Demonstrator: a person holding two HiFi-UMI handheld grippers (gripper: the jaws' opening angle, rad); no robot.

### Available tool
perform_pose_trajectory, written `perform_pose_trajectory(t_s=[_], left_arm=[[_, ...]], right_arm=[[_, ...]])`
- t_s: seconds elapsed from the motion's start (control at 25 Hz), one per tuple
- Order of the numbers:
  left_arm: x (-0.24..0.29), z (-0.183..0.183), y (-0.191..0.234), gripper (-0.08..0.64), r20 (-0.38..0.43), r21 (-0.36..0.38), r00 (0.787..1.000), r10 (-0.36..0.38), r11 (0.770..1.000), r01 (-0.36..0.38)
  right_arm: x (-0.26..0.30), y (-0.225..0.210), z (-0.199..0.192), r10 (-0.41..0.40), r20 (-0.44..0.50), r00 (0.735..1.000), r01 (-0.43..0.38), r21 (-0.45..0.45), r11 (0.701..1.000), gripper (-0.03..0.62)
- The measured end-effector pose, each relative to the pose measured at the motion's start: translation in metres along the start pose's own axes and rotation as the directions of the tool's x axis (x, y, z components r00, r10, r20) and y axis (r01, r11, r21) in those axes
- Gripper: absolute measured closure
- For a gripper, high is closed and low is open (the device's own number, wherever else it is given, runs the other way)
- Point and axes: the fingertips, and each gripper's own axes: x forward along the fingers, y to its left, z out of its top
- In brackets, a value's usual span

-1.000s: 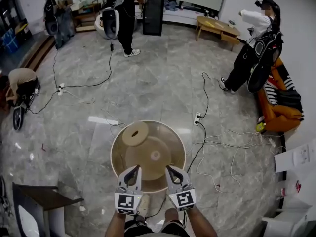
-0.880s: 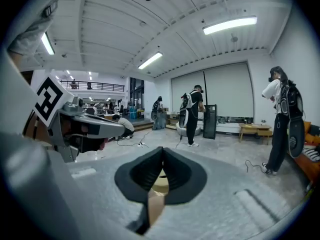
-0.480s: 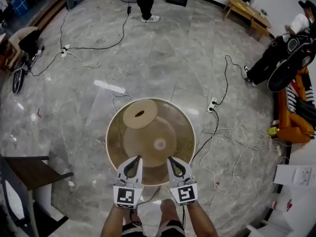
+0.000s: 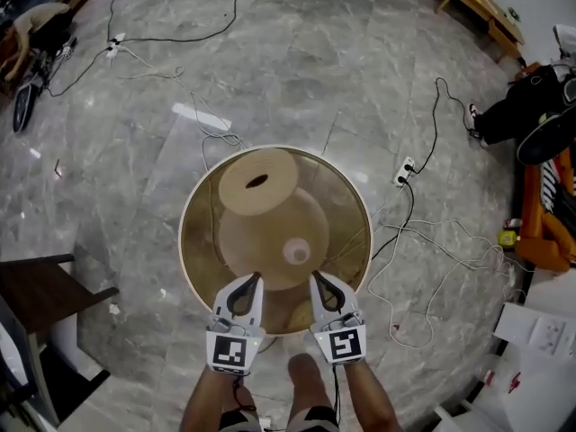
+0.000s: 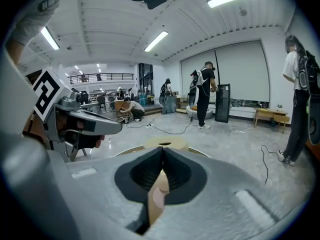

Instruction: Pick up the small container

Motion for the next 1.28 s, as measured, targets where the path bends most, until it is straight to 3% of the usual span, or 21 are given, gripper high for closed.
perform_pose_trajectory(t_s=[0.12, 0.48, 0.56, 0.84, 1.28], left_arm=[[0.013, -0.019, 0.004, 0.541, -0.02, -0.046, 1.0, -0.002, 0.999, 0.001], [0.035, -0.061, 0.019, 0.541, -0.042, -0.048, 0.999, 0.008, 0.999, -0.01], [0.035, -0.064, 0.021, 0.541, -0.049, -0.05, 0.999, 0.014, 0.999, -0.017], [0.039, -0.075, 0.022, 0.541, -0.059, -0.054, 0.998, 0.019, 0.998, -0.022], [0.053, -0.092, 0.028, 0.541, -0.074, -0.094, 0.996, 0.045, 0.994, -0.052]], right_arm=[[0.015, -0.003, -0.021, 0.004, -0.001, 1.0, -0.004, -0.003, 1.0, 0.591], [0.048, -0.005, -0.069, 0.021, -0.013, 1.0, -0.021, 0.011, 1.0, 0.59], [0.052, -0.002, -0.075, 0.041, -0.027, 0.999, -0.04, 0.021, 0.999, 0.503], [0.073, -0.004, -0.097, 0.06, -0.063, 0.996, -0.057, 0.053, 0.997, 0.394], [0.108, -0.007, -0.128, 0.088, -0.088, 0.992, -0.086, 0.028, 0.996, 0.364]])
